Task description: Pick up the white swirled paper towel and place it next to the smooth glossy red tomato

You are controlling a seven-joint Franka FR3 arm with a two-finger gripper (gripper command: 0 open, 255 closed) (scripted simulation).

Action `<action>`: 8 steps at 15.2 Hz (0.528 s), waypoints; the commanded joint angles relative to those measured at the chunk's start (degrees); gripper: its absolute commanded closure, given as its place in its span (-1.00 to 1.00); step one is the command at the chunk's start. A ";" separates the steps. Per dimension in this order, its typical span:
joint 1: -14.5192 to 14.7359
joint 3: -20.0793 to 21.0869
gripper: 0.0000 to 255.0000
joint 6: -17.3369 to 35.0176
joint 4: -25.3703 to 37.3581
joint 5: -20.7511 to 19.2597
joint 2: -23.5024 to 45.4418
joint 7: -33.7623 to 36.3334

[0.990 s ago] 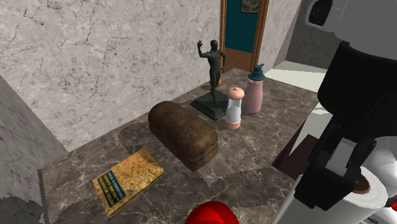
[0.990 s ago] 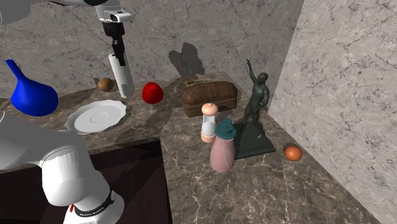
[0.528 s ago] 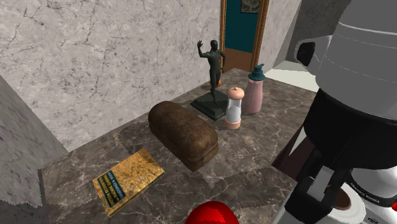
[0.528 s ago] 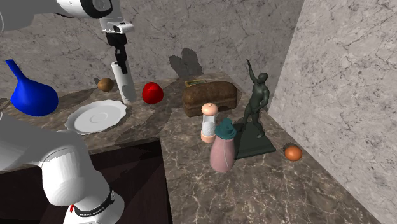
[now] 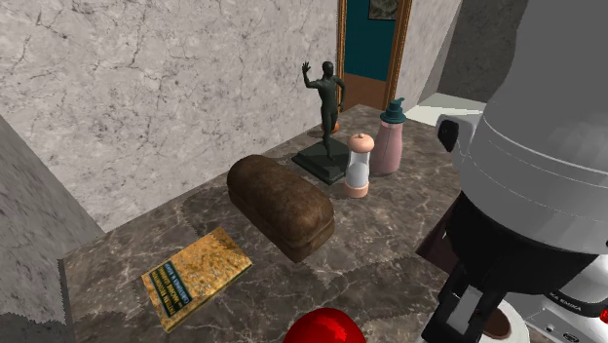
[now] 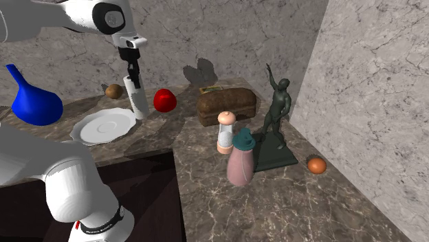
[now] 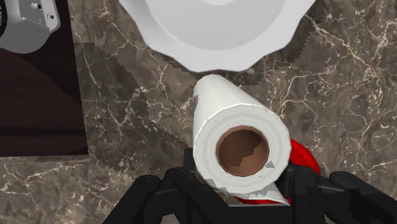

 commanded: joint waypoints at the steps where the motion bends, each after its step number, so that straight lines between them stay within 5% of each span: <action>1: 0.14 0.34 1.00 1.61 -1.66 0.26 -0.10 -0.08; 8: 0.27 0.82 1.00 3.78 -3.76 0.56 -0.05 -0.21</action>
